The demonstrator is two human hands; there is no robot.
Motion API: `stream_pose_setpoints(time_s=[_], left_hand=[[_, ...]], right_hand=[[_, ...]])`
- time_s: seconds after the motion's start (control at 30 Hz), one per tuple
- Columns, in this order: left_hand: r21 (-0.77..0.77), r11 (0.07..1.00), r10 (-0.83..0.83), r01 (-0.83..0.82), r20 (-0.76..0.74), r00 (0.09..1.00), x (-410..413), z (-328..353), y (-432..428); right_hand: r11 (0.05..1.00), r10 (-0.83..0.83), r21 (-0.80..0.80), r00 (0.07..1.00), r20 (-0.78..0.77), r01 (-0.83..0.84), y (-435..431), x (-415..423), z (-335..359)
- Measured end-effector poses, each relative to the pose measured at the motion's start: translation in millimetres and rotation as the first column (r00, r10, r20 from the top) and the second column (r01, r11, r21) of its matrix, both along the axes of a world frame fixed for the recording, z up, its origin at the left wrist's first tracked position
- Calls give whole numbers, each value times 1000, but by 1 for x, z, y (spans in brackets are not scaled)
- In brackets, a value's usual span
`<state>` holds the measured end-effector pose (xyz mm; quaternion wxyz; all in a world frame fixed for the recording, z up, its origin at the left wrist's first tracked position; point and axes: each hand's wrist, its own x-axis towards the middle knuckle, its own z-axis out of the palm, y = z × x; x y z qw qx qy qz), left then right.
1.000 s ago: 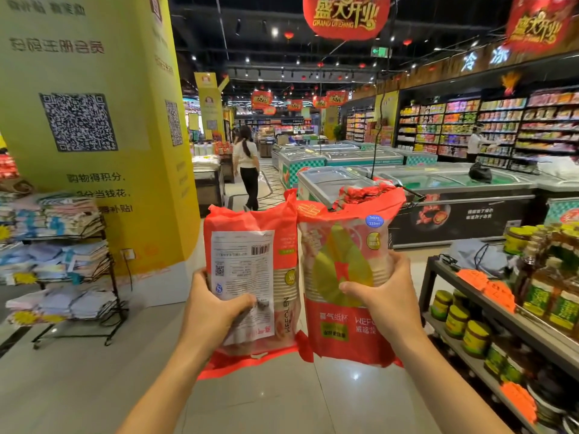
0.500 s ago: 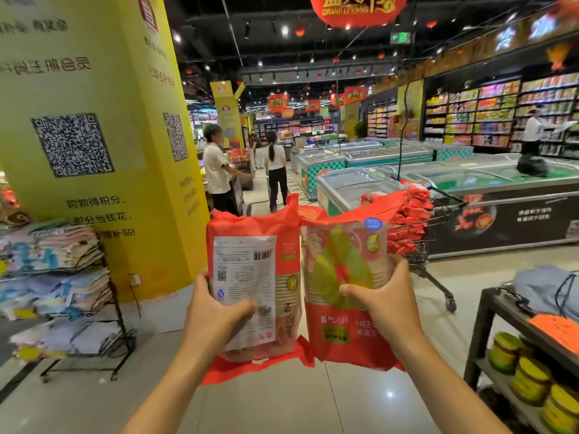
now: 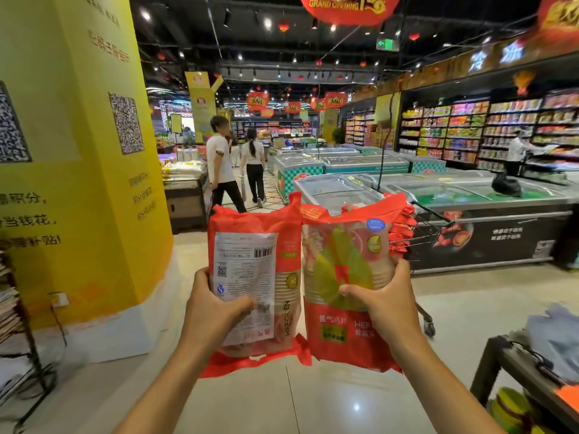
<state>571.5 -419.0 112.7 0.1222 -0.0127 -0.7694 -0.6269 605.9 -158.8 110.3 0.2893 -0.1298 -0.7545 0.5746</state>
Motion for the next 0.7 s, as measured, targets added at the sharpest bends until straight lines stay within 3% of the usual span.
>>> stream_pose_setpoints(time_s=[0.3, 0.7], left_hand=[[-18, 992, -122, 122, -5, 993, -206, 1, 57], [-55, 974, -218, 219, 16, 976, -382, -14, 180]], right_hand=[[996, -94, 0, 996, 11, 94, 56, -168, 12], [986, -150, -70, 988, 28, 152, 177, -327, -22]])
